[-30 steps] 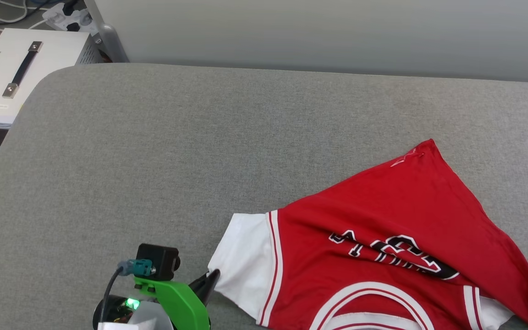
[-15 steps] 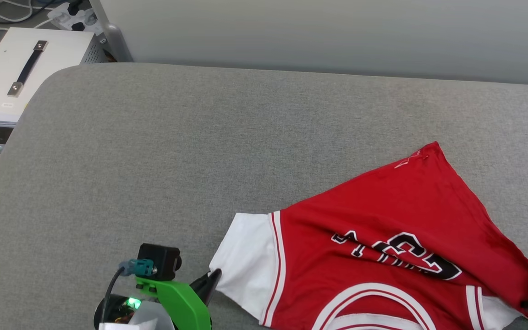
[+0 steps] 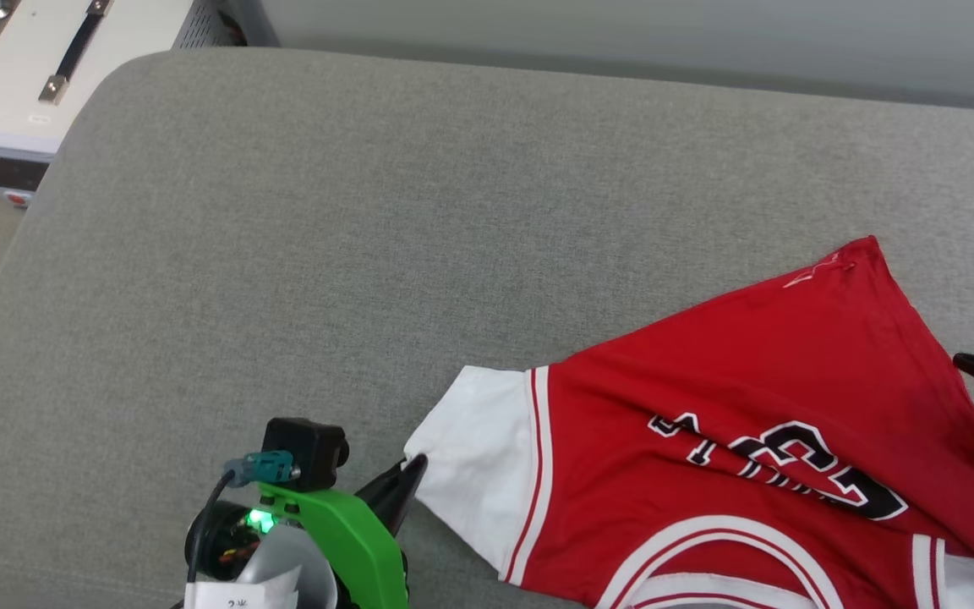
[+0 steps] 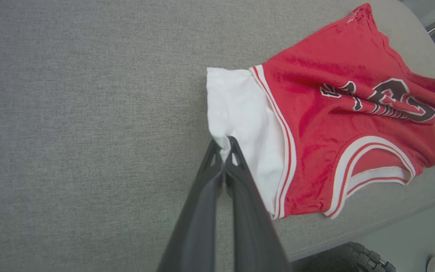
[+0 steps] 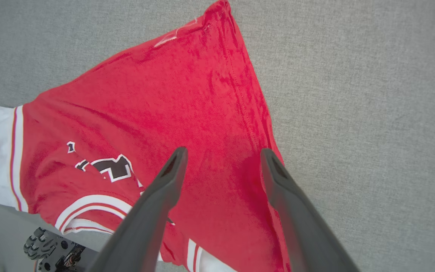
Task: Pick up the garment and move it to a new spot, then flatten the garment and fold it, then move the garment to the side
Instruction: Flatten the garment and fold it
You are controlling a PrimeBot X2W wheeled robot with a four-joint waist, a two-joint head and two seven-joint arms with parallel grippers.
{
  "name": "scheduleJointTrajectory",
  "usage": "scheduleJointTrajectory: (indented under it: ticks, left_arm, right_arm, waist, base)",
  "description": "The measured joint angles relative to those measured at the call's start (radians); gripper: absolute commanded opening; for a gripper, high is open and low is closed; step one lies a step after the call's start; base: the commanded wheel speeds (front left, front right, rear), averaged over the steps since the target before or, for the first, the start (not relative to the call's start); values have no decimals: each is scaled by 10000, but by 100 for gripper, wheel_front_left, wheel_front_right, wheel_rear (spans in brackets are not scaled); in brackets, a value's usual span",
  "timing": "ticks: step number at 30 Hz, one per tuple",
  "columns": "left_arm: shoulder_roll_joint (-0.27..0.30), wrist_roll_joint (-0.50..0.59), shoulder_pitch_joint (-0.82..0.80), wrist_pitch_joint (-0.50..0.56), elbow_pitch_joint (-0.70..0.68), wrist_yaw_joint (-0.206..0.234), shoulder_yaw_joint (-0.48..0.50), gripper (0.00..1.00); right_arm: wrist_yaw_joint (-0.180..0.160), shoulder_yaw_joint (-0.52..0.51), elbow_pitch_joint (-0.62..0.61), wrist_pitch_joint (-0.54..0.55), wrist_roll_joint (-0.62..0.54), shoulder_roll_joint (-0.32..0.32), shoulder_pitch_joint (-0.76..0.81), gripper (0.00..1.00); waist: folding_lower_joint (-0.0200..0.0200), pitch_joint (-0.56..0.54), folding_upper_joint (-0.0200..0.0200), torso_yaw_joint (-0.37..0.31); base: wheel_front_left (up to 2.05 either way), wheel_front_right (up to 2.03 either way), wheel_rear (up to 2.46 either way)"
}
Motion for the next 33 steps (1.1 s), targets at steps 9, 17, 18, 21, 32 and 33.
scheduleJointTrajectory:
  ticks: [9,17,18,21,32,33]
  left_arm:
    - [-407,259,-601,-209,6,-207,-249,0]
    - [-558,384,-1066,-293,88,-380,-343,0]
    - [-573,384,-1104,-318,88,-407,-360,0]
    - [-616,384,-1200,-328,113,-414,-403,0]
    - [-727,382,-1212,-418,370,-451,-512,0]
    - [-755,378,-1220,-420,389,-456,-514,0]
  right_arm:
    - [0,470,1670,527,-932,-334,-2325,100]
    - [0,913,3135,491,-1628,-713,-3637,100]
    - [0,965,3283,481,-1685,-740,-3695,100]
    - [0,1118,3618,460,-1772,-851,-3751,100]
    - [0,1762,3952,364,-1672,-1344,-3599,0]
    - [0,1764,3958,257,-1622,-1338,-3547,0]
  waist:
    - [0,1038,0,746]
    - [1,1854,0,1440]
    - [1,1937,0,1525]
    - [1,2147,0,1738]
    - [1,2386,0,2070]
    - [1,2359,0,2078]
  base:
    - [0,0,0]
    - [0,0,0]
    - [0,0,0]
    - [0,0,0]
    - [0,0,0]
    - [0,0,0]
